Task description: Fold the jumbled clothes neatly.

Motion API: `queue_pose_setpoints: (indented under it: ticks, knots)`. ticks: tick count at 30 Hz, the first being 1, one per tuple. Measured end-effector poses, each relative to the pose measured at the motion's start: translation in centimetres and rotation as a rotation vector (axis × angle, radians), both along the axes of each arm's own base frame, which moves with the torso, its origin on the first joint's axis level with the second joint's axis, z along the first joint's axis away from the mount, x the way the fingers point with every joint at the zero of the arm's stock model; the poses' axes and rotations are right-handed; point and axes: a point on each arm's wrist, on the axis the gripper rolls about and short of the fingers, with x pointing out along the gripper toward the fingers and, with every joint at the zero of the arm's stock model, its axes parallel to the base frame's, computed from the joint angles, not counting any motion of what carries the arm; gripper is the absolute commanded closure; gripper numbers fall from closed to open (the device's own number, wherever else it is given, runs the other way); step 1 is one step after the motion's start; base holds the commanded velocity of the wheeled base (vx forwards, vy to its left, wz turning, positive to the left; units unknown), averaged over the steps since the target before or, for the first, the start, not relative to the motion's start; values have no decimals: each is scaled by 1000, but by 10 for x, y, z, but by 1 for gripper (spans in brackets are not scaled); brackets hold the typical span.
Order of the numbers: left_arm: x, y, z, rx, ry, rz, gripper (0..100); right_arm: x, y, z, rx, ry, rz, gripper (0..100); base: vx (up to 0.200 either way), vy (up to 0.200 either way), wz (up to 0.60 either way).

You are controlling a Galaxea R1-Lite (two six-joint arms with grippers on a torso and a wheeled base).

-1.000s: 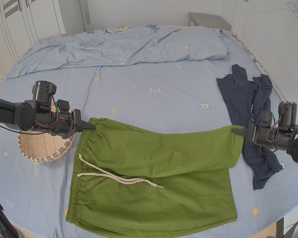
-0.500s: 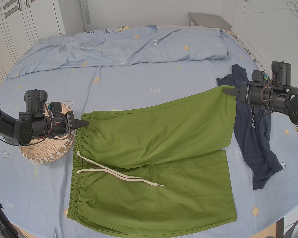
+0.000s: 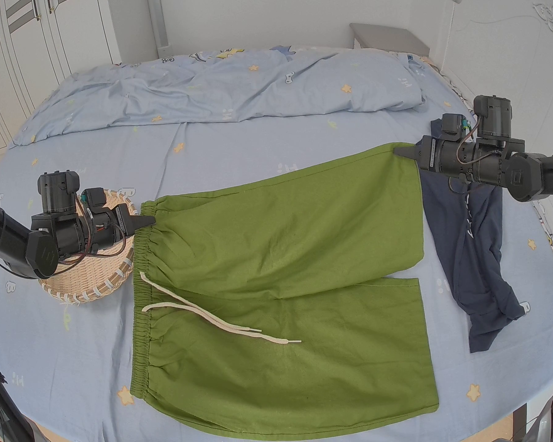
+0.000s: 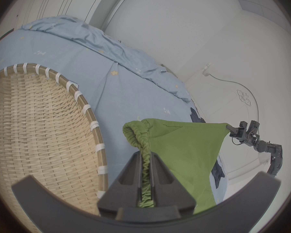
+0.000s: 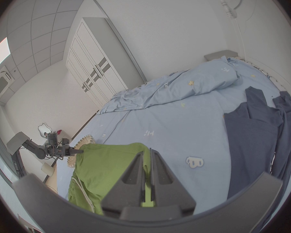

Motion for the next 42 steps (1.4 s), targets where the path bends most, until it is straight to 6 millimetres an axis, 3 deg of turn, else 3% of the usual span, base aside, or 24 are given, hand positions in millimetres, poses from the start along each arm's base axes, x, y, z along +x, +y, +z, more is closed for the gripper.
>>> queue_pose_setpoints:
  ticks: [15,25,42]
  knots:
    - [11,2,-13,5,-57,19,100,39,9,-2,-28,-43,-15,100,0,0,0]
    - [21,1,-17,-16,-102,42,100,49,10,-15,-48,-30,-30,100,0,0,0]
    - [28,3,-22,-22,-105,60,100,66,14,-17,-47,-41,-55,100,0,0,0]
